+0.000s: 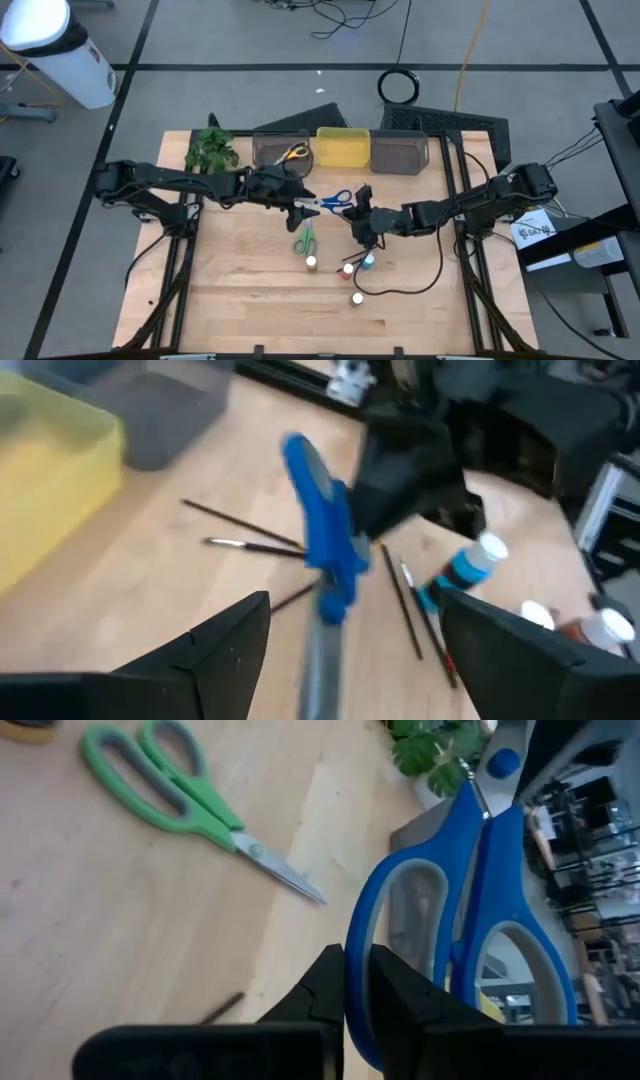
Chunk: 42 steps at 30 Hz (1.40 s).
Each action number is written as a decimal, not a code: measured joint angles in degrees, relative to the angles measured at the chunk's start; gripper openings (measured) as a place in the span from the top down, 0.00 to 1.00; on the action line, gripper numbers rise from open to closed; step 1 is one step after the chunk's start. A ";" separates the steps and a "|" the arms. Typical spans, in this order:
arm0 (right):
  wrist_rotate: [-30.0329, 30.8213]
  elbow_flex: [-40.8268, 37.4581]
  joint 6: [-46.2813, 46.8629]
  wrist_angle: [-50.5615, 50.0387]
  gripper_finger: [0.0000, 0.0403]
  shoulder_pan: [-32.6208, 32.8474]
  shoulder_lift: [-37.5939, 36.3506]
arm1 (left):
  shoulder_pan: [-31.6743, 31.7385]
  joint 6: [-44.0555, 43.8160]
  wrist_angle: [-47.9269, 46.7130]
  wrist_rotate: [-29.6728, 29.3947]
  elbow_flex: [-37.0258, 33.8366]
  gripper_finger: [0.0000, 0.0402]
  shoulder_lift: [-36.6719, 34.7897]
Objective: Pick & Place Paint Supplies
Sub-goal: Put the blue scissors into the left black bin
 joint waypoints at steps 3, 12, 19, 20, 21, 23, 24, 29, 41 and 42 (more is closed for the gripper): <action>0.50 -0.09 -0.31 -0.21 0.96 0.10 0.09 | -0.01 0.18 0.05 0.43 -0.11 0.29 1.11; 0.63 -0.11 -0.18 0.13 0.96 0.07 0.04 | 1.90 -2.31 0.63 -0.44 -0.11 0.40 1.25; 0.47 -0.11 0.07 0.08 0.96 0.09 0.04 | 1.96 -2.80 0.57 -0.48 -0.11 0.56 1.36; 0.45 -0.11 0.07 0.02 0.96 0.09 0.04 | 1.96 -2.80 0.57 -0.49 -0.11 0.60 1.36; 0.41 -0.11 0.05 0.06 0.96 0.09 0.04 | 1.98 -2.81 0.59 -0.49 -0.11 0.63 1.36; 0.35 -0.11 0.09 0.12 0.96 0.09 0.04 | 2.15 -2.62 0.72 -0.49 -0.11 0.72 1.36; 0.39 -0.11 0.10 0.16 0.96 0.09 0.04 | 2.33 -2.07 0.91 -0.43 -0.11 0.76 1.36; 2.14 -0.07 -0.01 1.45 0.92 -0.07 -0.04 | 5.07 -1.19 2.98 0.16 -0.11 0.96 -0.42; 6.36 0.02 4.68 2.14 0.80 1.40 -0.07 | 13.78 -2.51 8.08 -8.68 -6.71 0.97 -5.10; 6.40 0.02 4.79 2.13 0.80 1.35 -0.07 | 15.23 -3.57 10.96 -8.58 -8.36 0.98 -5.43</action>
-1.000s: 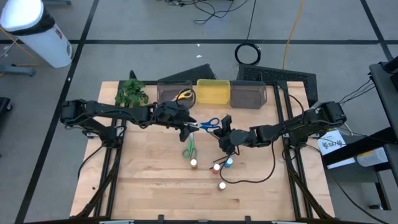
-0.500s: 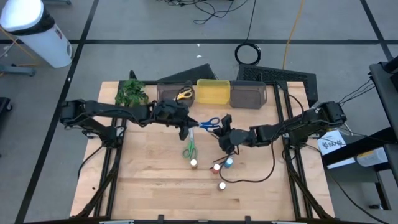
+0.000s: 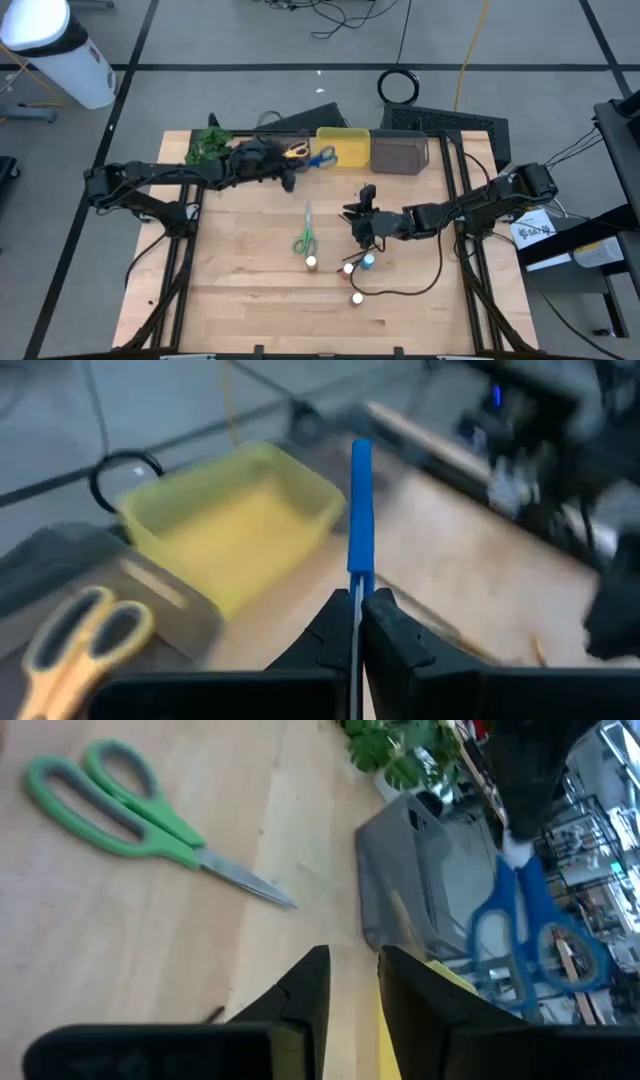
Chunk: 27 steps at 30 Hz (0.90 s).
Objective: Pick & Place Paint Supplies
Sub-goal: Put the blue scissors into the left black bin
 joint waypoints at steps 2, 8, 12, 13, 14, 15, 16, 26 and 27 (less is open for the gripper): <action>0.04 -0.02 0.12 -0.02 0.81 -0.15 0.02 | 3.27 -2.95 8.08 0.98 -4.15 0.98 -0.24; 0.00 -0.07 0.11 1.96 0.82 -0.04 0.02 | 10.89 -12.72 23.06 7.75 -14.86 0.97 -0.32; 0.00 -0.07 0.06 2.76 0.82 -0.09 0.02 | 13.28 -13.55 21.64 6.37 -18.08 0.98 -0.03; 0.00 -0.07 0.04 2.77 0.82 -0.08 0.02 | 13.70 -13.86 22.25 6.41 -18.29 0.98 -0.11; -0.01 -0.07 0.02 2.78 0.82 -0.08 0.02 | 14.12 -14.22 22.70 6.63 -18.52 0.97 -0.20; -0.02 -0.07 0.01 2.76 0.82 -0.08 0.02 | 14.45 -14.41 22.70 6.61 -18.79 0.97 -0.21; -0.02 -0.07 -0.01 2.76 0.82 -0.08 0.02 | 14.73 -14.61 22.28 6.52 -19.04 0.97 -0.18; 0.00 -0.07 -0.06 2.74 0.82 -0.08 0.02 | 15.29 -14.88 19.46 3.04 -19.23 0.97 -0.16; 0.00 -0.07 -0.06 2.74 0.82 -0.08 0.02 | 15.23 -14.88 19.05 3.11 -19.23 0.97 -0.16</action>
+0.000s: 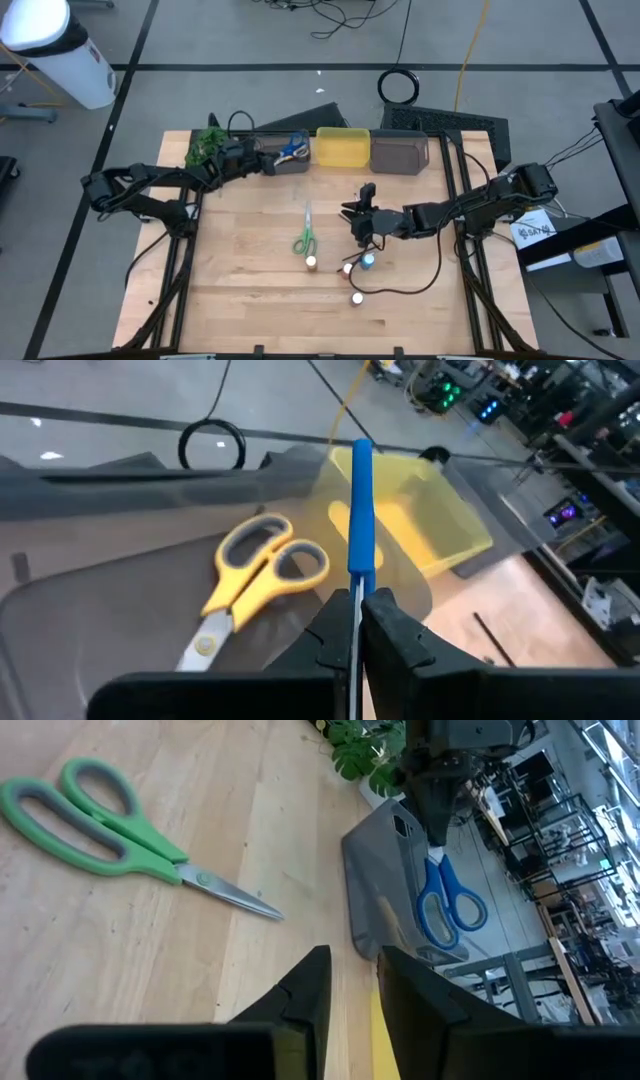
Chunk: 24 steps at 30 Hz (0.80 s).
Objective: Pick & Place Paint Supplies
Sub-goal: Put the blue scissors into the left black bin
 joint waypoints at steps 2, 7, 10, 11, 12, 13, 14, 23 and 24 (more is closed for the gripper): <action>0.00 0.00 0.00 0.00 0.82 0.00 0.00 | 0.04 -0.15 -0.71 -0.02 0.00 0.97 0.02; 0.00 0.00 0.00 0.00 0.83 0.00 0.00 | 0.04 1.36 -2.06 -0.03 0.02 0.94 0.02; 0.00 0.00 0.00 0.00 0.83 -0.02 0.00 | 0.04 0.67 -3.18 -0.06 0.02 0.84 0.02; 0.00 0.00 -0.01 0.00 0.83 -0.04 0.00 | 0.04 0.70 -3.37 -0.04 0.02 0.80 0.02; 0.00 0.00 -0.01 0.00 0.83 -0.04 0.00 | 0.04 0.83 -3.35 -0.04 0.02 0.77 0.02; 0.00 0.00 0.00 0.00 0.83 -0.06 0.02 | 0.04 0.92 -3.30 -0.07 0.04 0.73 0.00; -0.02 0.00 -0.01 0.00 0.83 -0.07 0.02 | 0.04 0.92 -3.28 -0.25 0.04 0.69 0.00; -0.02 -0.02 -0.02 0.02 0.83 -0.07 0.02 | 0.04 5.73 -0.26 -1.58 0.04 0.47 0.00; -0.02 -0.02 -0.02 0.02 0.83 -0.07 0.02 | 0.03 5.83 1.08 -1.26 0.07 0.45 0.00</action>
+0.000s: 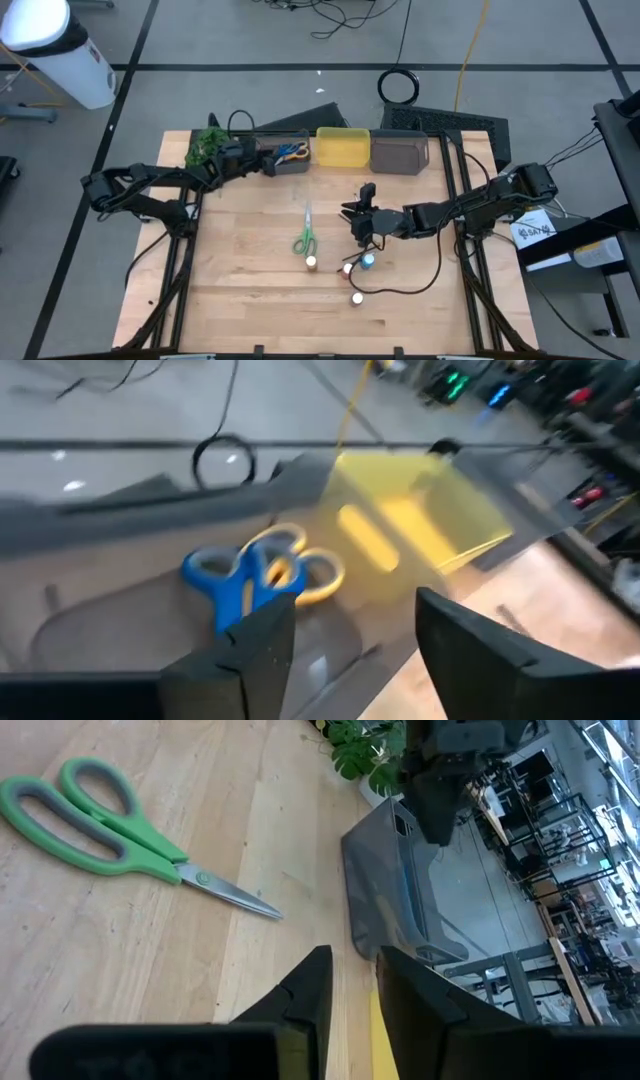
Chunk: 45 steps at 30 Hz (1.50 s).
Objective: Pick & Place Paint Supplies
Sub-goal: Put the blue scissors into the left black bin
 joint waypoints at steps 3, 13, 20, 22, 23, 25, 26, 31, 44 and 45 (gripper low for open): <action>0.00 0.00 0.00 0.00 0.83 0.00 0.00 | 0.01 -0.17 3.61 2.83 0.00 0.43 -1.28; 0.00 0.00 0.00 0.00 0.83 0.00 0.00 | -2.01 3.50 -9.88 6.29 0.04 0.46 -11.37; -0.02 -0.02 0.00 0.02 0.83 0.00 0.00 | -5.08 7.42 -37.57 3.98 5.22 0.52 -18.79; -0.02 -0.04 0.00 0.26 0.83 0.00 0.01 | -6.28 7.42 -45.33 -0.14 7.32 0.54 -19.92; -0.02 -0.04 0.01 0.55 0.83 0.00 0.02 | -6.93 6.62 -48.54 -2.77 8.32 0.55 -20.23; -0.04 -0.04 0.00 1.31 0.83 0.00 0.02 | -8.10 3.77 -54.31 -7.78 9.53 0.57 -20.63; -0.04 -0.04 0.00 1.75 0.83 0.00 0.02 | -8.59 2.30 -56.18 -9.54 9.73 0.58 -20.63; -0.16 -0.04 0.01 2.19 0.83 0.00 0.02 | -9.59 0.01 -58.29 -10.98 9.51 0.62 -19.83; -0.19 -0.04 0.00 2.56 0.83 -0.22 0.02 | -9.55 -2.84 -56.92 -13.21 9.44 0.62 -18.93; -0.20 -0.04 0.00 2.56 0.83 -0.22 0.02 | -9.59 -3.69 -56.92 -12.37 9.44 0.62 -18.94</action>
